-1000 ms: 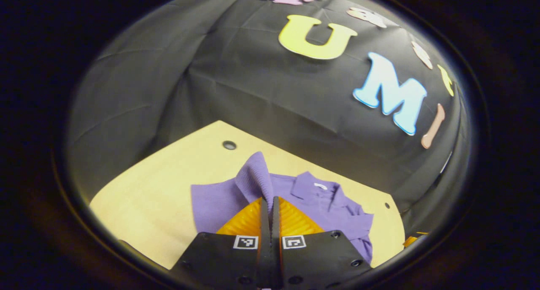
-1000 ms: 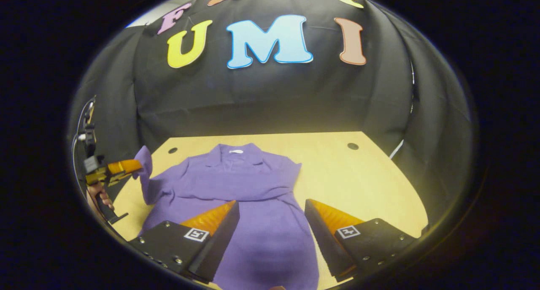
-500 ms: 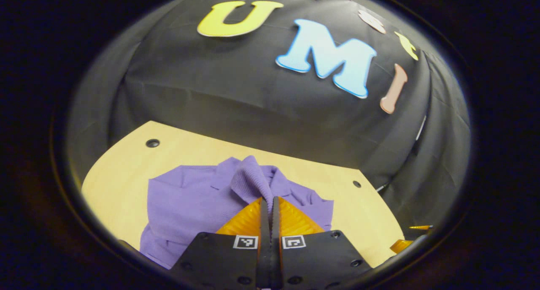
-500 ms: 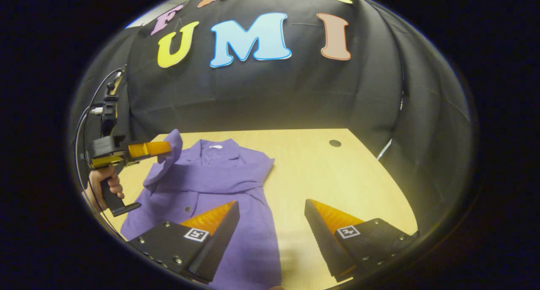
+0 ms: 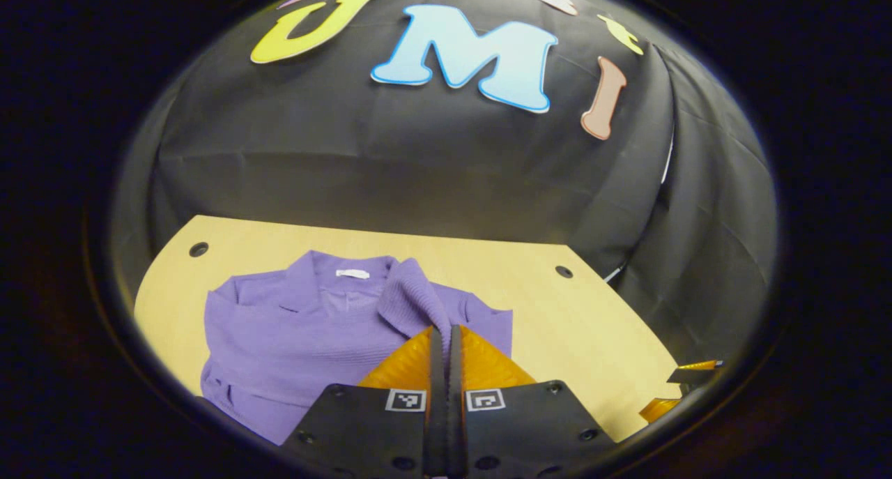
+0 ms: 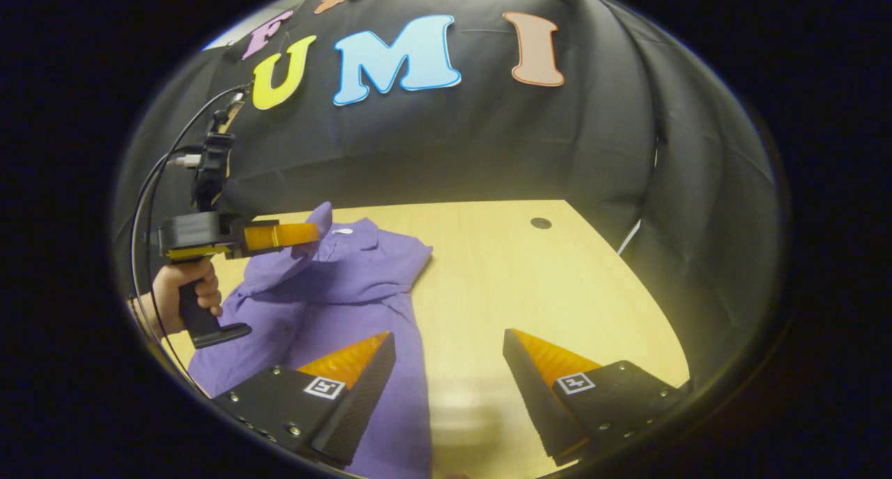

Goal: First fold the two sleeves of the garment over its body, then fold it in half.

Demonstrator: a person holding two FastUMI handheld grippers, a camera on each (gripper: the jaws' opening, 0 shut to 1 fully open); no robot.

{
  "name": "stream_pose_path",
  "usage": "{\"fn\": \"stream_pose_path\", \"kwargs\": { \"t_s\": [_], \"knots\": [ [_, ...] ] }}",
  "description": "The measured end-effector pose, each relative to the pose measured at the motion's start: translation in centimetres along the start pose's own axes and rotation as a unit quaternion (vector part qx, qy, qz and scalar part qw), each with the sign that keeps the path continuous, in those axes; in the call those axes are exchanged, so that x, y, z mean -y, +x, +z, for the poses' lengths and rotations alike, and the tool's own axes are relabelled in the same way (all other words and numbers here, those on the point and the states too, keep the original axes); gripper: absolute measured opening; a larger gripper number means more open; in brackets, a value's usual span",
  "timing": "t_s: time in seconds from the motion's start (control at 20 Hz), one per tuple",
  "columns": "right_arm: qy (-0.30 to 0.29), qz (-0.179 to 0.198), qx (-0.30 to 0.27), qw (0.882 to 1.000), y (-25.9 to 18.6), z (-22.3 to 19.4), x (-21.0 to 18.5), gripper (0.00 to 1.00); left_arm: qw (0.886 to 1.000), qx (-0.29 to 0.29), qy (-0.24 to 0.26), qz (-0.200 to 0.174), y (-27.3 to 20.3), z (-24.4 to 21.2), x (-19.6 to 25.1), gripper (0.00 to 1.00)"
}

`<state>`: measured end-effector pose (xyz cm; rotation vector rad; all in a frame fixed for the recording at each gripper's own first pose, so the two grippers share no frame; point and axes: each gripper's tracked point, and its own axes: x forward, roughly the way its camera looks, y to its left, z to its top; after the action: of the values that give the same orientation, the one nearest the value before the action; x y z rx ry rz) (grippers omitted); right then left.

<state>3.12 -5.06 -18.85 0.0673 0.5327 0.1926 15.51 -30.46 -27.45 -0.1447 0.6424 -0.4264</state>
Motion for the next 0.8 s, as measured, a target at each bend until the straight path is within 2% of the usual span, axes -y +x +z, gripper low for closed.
{"fn": "stream_pose_path", "kwargs": {
  "t_s": [0.2,0.4,0.45,0.55,0.65,0.75,0.8],
  "knots": [
    [-0.002,-0.013,0.000,1.000,-0.8,-0.1,1.1,0.94,1.000,-0.012,0.001,-0.016,1.5,-1.2,1.1,0.06],
    [0.001,-0.027,-0.004,1.000,-0.9,-0.8,0.9,0.94,1.000,-0.023,0.019,-0.010,2.4,-2.4,0.7,0.07],
    [0.003,-0.029,-0.007,1.000,-0.9,-1.1,0.7,0.94,0.999,-0.026,0.022,-0.013,2.5,-2.7,0.9,0.10],
    [0.005,-0.027,-0.013,1.000,-1.0,-1.7,0.2,0.94,0.999,-0.031,0.025,-0.025,2.2,-3.1,1.3,0.09],
    [0.000,-0.029,-0.013,1.000,-1.2,-2.0,-0.2,0.94,0.999,-0.026,0.023,-0.037,1.6,-3.1,1.9,0.40],
    [-0.006,-0.030,-0.010,0.999,-1.4,-2.2,-0.5,0.94,0.999,-0.021,0.027,-0.040,0.6,-3.1,2.0,0.52],
    [-0.006,-0.029,-0.008,1.000,-1.6,-2.3,-0.9,0.94,0.999,-0.019,0.027,-0.037,-0.1,-3.1,1.6,0.64]
  ]
}}
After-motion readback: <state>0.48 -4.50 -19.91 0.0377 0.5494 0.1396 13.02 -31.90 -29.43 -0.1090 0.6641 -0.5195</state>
